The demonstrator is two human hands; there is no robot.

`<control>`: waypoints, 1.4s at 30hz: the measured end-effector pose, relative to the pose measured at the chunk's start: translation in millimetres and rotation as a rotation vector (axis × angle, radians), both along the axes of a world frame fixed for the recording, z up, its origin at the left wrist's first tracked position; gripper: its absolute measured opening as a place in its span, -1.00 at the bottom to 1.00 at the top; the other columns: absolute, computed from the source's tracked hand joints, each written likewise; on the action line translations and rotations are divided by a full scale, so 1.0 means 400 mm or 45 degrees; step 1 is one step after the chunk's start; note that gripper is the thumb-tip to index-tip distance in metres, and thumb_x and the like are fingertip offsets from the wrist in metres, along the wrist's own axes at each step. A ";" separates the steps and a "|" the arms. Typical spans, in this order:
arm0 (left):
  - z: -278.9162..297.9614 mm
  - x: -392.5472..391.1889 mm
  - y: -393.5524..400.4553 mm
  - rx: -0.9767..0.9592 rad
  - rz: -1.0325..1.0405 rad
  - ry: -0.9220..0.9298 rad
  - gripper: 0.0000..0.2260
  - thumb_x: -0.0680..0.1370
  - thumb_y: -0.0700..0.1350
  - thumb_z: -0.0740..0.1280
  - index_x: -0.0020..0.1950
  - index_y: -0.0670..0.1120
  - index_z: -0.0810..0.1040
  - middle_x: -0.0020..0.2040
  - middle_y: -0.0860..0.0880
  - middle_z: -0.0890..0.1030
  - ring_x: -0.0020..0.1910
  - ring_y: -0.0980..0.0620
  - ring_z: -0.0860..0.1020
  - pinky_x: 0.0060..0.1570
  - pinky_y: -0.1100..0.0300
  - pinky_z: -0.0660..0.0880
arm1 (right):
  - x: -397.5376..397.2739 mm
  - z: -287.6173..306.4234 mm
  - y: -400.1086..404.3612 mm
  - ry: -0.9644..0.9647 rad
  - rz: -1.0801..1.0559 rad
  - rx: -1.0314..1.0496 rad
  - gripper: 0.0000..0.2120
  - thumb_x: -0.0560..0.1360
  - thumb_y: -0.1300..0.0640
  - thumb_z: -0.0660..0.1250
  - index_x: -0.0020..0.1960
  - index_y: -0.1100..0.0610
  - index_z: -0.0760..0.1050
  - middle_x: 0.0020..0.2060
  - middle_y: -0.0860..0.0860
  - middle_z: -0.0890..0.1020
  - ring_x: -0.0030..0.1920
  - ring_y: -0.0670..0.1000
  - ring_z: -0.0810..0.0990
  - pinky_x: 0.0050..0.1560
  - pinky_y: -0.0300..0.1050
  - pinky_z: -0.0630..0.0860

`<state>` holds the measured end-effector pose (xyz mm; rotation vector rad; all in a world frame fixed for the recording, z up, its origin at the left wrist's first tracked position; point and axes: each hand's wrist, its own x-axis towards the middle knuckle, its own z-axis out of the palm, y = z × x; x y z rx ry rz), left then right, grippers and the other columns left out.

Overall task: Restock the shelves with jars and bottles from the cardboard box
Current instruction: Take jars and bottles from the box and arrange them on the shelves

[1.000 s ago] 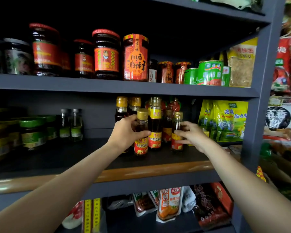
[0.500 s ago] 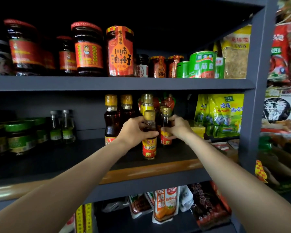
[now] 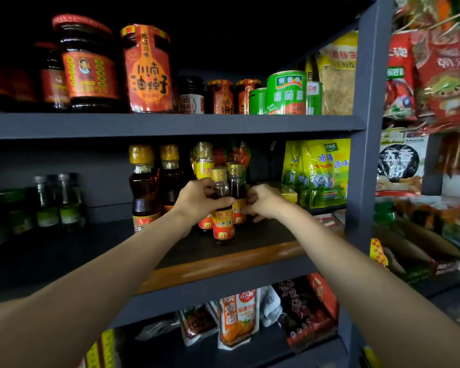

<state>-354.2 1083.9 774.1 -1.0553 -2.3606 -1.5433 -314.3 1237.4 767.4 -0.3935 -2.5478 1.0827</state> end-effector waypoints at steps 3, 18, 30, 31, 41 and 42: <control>0.003 -0.002 -0.003 -0.018 -0.034 -0.038 -0.69 0.42 -0.14 0.46 0.14 -0.08 0.53 0.00 0.08 0.52 0.08 0.14 0.45 0.09 0.17 0.44 | -0.028 -0.014 -0.004 0.040 -0.072 0.143 -0.71 0.46 0.23 0.39 0.16 0.22 0.47 0.06 0.15 0.61 -0.05 0.10 0.63 -0.16 -0.13 0.59; -0.036 -0.012 0.007 -0.346 -0.151 -0.285 -0.72 0.45 -0.22 0.41 0.16 -0.14 0.53 -0.08 0.01 0.59 -0.02 0.06 0.57 -0.04 0.25 0.56 | 0.086 0.006 -0.009 0.026 0.340 -0.173 -0.64 0.42 0.06 0.43 0.17 0.14 0.49 0.03 0.06 0.61 0.04 0.02 0.61 -0.02 -0.12 0.60; -0.031 -0.028 0.078 -0.608 0.119 0.117 -0.76 0.47 -0.08 0.41 0.03 -0.23 0.60 -0.11 -0.11 0.60 -0.02 -0.03 0.58 -0.04 0.17 0.50 | 0.047 -0.004 0.004 0.111 0.082 -0.128 -0.72 0.42 0.16 0.45 0.09 0.15 0.49 0.00 0.13 0.63 -0.02 0.09 0.62 -0.13 -0.12 0.58; -0.033 -0.033 0.073 -0.597 0.117 0.123 -0.75 0.47 -0.10 0.41 0.08 -0.22 0.60 -0.03 -0.13 0.62 0.03 -0.03 0.58 0.04 0.16 0.51 | 0.045 -0.006 0.003 0.119 0.065 -0.129 -0.71 0.42 0.16 0.45 0.10 0.16 0.49 0.00 0.13 0.63 -0.01 0.09 0.62 -0.12 -0.10 0.58; -0.027 -0.041 0.037 -0.447 0.067 0.240 -0.72 0.54 -0.26 0.27 0.25 -0.15 0.53 0.14 -0.11 0.61 0.12 0.01 0.57 0.10 0.25 0.48 | 0.044 -0.009 -0.012 0.125 -0.087 -0.089 -0.79 0.42 0.16 0.44 0.00 0.15 0.48 0.05 0.13 0.62 0.05 0.09 0.59 -0.05 -0.03 0.60; -0.025 -0.037 0.030 -0.406 0.069 0.266 -0.73 0.54 -0.27 0.27 0.23 -0.16 0.54 0.13 -0.11 0.61 0.12 0.01 0.57 0.09 0.27 0.46 | 0.054 -0.007 -0.017 0.161 -0.140 -0.021 -0.79 0.42 0.14 0.44 0.00 0.15 0.49 0.03 0.13 0.63 0.03 0.08 0.60 -0.02 -0.02 0.59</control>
